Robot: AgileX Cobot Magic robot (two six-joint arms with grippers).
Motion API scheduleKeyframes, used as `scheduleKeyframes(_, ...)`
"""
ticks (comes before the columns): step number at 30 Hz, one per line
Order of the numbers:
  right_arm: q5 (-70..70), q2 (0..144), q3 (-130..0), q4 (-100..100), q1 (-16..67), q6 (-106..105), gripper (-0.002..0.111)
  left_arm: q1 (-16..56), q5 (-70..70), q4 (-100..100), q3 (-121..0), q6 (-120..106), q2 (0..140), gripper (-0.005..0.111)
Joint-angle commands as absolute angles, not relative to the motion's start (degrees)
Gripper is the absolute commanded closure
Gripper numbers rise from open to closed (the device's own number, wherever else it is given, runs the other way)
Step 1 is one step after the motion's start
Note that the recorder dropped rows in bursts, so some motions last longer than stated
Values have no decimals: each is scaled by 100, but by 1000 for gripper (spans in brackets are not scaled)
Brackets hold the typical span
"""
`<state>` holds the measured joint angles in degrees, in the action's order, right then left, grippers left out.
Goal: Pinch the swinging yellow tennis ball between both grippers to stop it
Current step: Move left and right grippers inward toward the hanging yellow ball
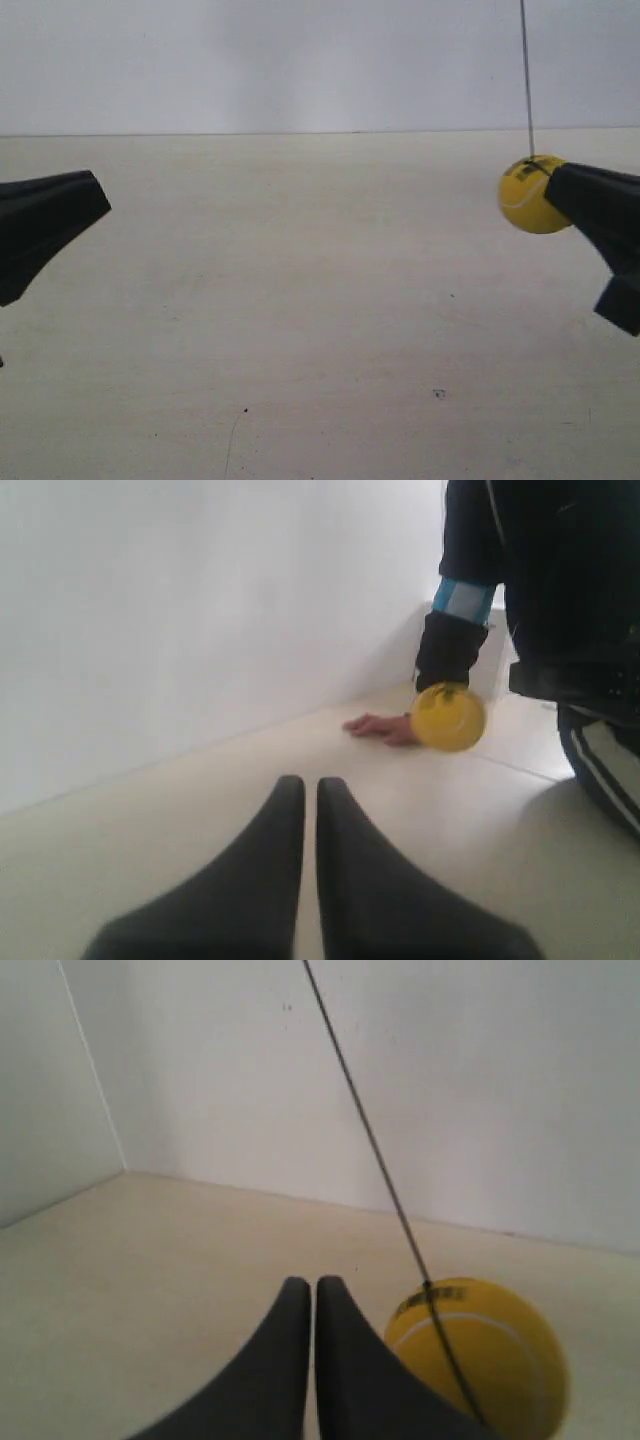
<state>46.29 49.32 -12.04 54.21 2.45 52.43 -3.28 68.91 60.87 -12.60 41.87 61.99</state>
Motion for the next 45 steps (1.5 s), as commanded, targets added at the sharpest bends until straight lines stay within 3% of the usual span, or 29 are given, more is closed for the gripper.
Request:
scheduleKeyframes(1, 5497, 6298, -1365, 5448, 242, 4522, 108, -329, 6996, 6021, -1393, 3481, 7069, 102)
scheduleKeyframes(9, 6291, 7992, -2077, 5147, 242, 3803, 108, -329, 6996, 6000, -1783, 3337, 7819, 102)
scheduleKeyframes(17, 6609, 8318, -2244, 5475, 299, 3776, 108, -268, 6996, 6017, -1891, 3327, 7865, 102)
scheduleKeyframes(22, 5732, 8349, -2457, 5275, 1431, 3576, 108, 848, 6996, 6017, -2407, 3327, 7865, 102)
scheduleKeyframes(25, 5044, 8349, -2646, 5065, 1853, 3442, 108, 1585, 5138, 5564, -2765, 3037, 7876, 102)
scheduleKeyframes(28, 5044, 8354, -2646, 5051, 1988, 3460, 108, 1812, 5146, 5527, -2885, 2988, 8227, 102)
scheduleKeyframes(38, 3947, 8353, -2646, 4289, 2331, 2942, 108, 1849, 5698, 5545, -2936, 2827, 8942, 102)
scheduleKeyframes(45, 4744, 8329, -2646, 5261, 2331, 3619, 108, 1849, 5720, 5521, -2936, 2818, 8942, 102)
